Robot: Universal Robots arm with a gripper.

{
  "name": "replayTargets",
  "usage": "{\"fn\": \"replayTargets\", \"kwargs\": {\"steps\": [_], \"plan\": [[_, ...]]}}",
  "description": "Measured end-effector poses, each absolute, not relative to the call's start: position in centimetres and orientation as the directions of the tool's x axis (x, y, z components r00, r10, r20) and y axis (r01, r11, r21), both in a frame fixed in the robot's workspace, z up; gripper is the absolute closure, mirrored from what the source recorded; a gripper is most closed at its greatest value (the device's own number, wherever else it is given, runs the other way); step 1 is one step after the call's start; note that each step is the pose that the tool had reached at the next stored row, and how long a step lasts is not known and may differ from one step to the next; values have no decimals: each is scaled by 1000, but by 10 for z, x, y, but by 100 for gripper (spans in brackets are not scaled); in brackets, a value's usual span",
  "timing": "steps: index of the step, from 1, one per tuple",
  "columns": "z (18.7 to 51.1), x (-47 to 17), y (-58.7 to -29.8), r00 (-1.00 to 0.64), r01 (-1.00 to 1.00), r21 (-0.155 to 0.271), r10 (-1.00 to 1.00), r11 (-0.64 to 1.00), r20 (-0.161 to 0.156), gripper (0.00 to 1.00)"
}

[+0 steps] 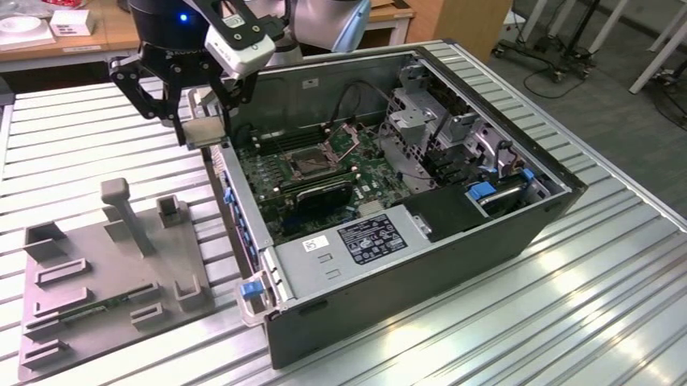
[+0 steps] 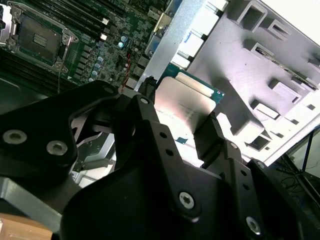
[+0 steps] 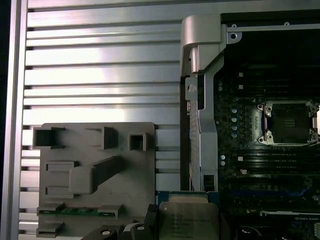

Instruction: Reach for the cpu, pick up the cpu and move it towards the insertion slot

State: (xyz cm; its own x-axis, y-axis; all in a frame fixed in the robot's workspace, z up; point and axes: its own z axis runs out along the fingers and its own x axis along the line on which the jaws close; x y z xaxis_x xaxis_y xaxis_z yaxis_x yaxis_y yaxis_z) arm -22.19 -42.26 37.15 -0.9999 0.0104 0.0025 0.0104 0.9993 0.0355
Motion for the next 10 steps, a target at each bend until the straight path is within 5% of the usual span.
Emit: {"fn": "replayTargets", "kwargs": {"steps": [10], "plan": [[372, -218, -423, -1000, 10, 35, 10, 999, 3, 45]]}}
